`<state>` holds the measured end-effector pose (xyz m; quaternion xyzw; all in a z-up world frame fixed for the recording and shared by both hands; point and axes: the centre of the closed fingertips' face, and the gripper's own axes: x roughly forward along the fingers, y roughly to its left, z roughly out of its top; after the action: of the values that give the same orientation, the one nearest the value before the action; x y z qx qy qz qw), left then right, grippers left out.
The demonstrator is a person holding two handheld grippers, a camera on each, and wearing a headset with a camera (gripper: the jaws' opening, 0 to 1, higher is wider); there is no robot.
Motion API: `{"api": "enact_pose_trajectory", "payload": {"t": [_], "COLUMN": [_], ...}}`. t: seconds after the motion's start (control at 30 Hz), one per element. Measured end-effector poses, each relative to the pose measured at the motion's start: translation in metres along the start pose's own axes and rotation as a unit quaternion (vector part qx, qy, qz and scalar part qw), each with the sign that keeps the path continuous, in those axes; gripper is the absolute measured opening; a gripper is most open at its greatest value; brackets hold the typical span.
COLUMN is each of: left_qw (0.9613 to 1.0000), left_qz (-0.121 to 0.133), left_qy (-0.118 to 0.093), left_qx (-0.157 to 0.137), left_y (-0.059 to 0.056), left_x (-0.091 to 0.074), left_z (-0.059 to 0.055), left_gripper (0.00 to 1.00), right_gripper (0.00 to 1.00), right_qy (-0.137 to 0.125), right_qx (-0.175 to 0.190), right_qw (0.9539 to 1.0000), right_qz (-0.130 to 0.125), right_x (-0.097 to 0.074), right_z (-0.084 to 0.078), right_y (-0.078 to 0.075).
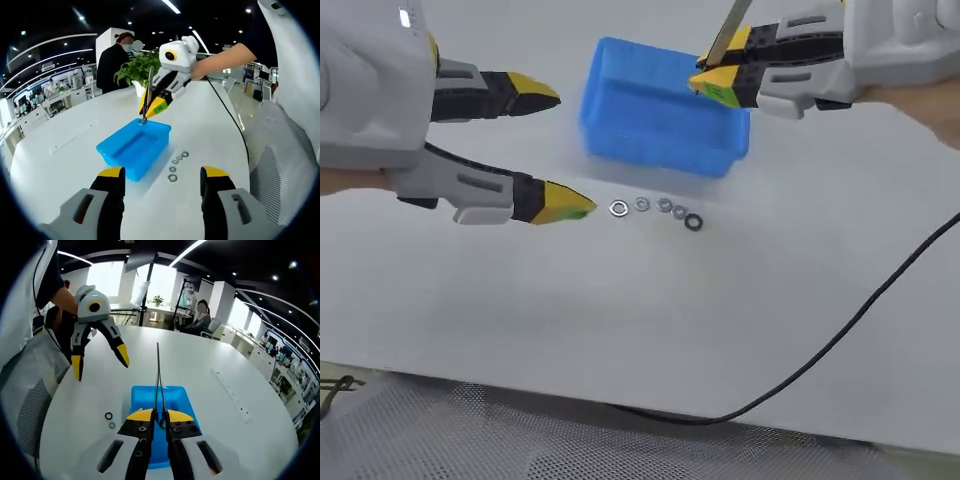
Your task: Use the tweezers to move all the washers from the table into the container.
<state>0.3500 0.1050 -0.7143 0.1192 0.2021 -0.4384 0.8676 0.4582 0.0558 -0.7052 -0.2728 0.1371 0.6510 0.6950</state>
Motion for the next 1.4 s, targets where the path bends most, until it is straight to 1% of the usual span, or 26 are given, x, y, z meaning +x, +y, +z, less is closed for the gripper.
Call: {"api": "enact_pose_trajectory", "payload": {"t": [0.07,0.17,0.27,0.33,0.37,0.43,0.5,0.63,0.73,0.77,0.83,0.93,1.1,1.17,1.27,1.4], "left_qw": [1.0000,0.9999,0.9998,0.9997,0.9996,0.9995,0.9993,0.9992,0.9993,0.9994,0.9995,0.9993,0.9992,0.9993,0.9992,0.9992], "left_qz": [0.000,-0.003,-0.001,-0.005,-0.005,-0.008,-0.011,-0.009,-0.011,-0.012,-0.011,-0.017,-0.018,-0.019,-0.019,-0.019], "left_qy": [0.003,0.005,0.009,0.021,0.023,0.026,0.027,0.026,0.019,0.017,0.021,0.023,0.026,0.028,0.027,0.028], "left_qx": [-0.005,-0.011,-0.015,-0.014,-0.014,-0.018,-0.022,-0.028,-0.030,-0.028,-0.019,-0.025,-0.025,-0.018,-0.023,-0.023], "left_y": [0.000,-0.002,-0.001,-0.002,-0.003,-0.004,-0.005,-0.003,-0.004,-0.004,-0.004,-0.006,-0.008,-0.008,-0.009,-0.008], "left_x": [0.000,0.000,0.000,0.001,0.001,0.001,0.001,0.001,0.001,0.002,0.002,0.002,0.002,0.001,0.000,0.000], "left_z": [-0.004,-0.008,-0.013,-0.019,-0.020,-0.022,-0.023,-0.023,-0.022,-0.021,-0.023,-0.024,-0.026,-0.026,-0.026,-0.026], "left_gripper": [0.66,0.66,0.66,0.65,0.65,0.65,0.66,0.66,0.68,0.70,0.71,0.71,0.71,0.71,0.71,0.71], "right_gripper": [0.10,0.10,0.10,0.10,0.10,0.10,0.10,0.10,0.10,0.10,0.10,0.10,0.10,0.10,0.10,0.10], "right_qy": [0.004,0.008,0.014,0.018,0.021,0.020,0.011,0.008,0.000,0.001,0.007,0.009,0.016,0.017,0.015,0.014], "right_qx": [0.007,0.016,0.025,0.031,0.041,0.045,0.052,0.048,0.051,0.052,0.046,0.048,0.049,0.051,0.053,0.053], "right_qw": [1.0000,0.9998,0.9995,0.9992,0.9988,0.9987,0.9985,0.9987,0.9986,0.9985,0.9988,0.9986,0.9984,0.9983,0.9982,0.9983], "right_qz": [0.002,0.007,0.016,0.017,0.016,0.014,0.013,0.016,0.016,0.017,0.016,0.019,0.024,0.025,0.025,0.020], "right_x": [0.008,0.017,0.027,0.033,0.036,0.040,0.042,0.043,0.045,0.045,0.048,0.050,0.054,0.054,0.054,0.054], "right_z": [-0.006,-0.014,-0.026,-0.035,-0.041,-0.046,-0.046,-0.045,-0.043,-0.043,-0.045,-0.048,-0.052,-0.053,-0.053,-0.053], "right_y": [-0.004,-0.006,-0.003,-0.003,-0.003,-0.001,0.000,0.003,0.002,0.002,0.001,0.001,0.004,0.005,0.008,0.007]}}
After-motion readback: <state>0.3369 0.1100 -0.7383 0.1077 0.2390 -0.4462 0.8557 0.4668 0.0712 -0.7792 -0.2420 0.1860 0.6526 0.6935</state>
